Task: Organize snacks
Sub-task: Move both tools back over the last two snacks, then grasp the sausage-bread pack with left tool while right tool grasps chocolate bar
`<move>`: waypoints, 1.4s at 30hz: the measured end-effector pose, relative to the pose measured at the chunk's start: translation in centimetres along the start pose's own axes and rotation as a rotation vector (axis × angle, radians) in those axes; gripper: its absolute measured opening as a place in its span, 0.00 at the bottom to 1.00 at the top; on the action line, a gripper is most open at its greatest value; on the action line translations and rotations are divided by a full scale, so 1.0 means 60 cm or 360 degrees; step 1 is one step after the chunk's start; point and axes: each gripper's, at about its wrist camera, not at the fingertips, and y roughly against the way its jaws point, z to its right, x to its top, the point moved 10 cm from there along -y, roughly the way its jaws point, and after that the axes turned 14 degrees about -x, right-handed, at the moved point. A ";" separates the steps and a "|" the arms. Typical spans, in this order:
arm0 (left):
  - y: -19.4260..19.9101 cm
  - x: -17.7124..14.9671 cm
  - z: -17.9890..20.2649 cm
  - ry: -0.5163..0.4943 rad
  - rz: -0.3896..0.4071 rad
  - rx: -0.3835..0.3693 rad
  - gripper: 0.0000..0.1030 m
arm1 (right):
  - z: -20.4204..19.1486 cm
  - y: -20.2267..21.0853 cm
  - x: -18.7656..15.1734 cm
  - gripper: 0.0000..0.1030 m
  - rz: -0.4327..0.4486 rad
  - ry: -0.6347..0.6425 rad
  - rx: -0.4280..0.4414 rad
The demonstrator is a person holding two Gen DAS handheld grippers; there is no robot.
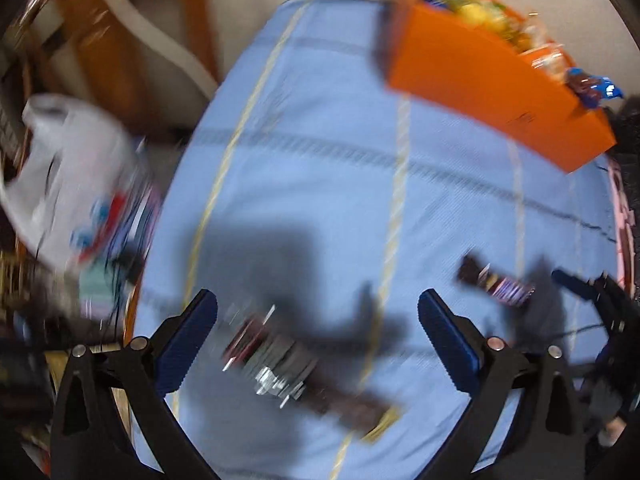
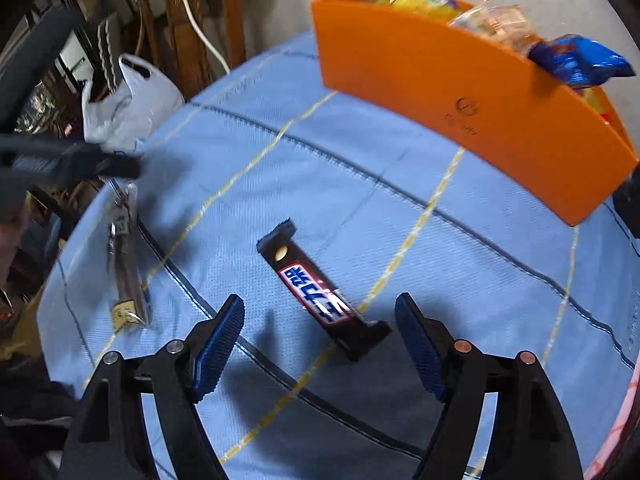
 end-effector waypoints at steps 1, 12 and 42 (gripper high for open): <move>0.001 -0.013 -0.015 0.0032 -0.0011 0.0010 0.96 | -0.005 -0.006 0.001 0.75 -0.0010 0.0017 -0.0016; 0.019 -0.104 -0.060 0.0213 -0.0065 0.0036 0.96 | -0.006 -0.044 0.002 0.16 -0.0147 0.0029 -0.0152; -0.033 -0.136 0.026 0.0185 -0.0165 -0.0078 0.25 | 0.003 -0.005 -0.119 0.44 -0.0274 -0.0179 -0.0097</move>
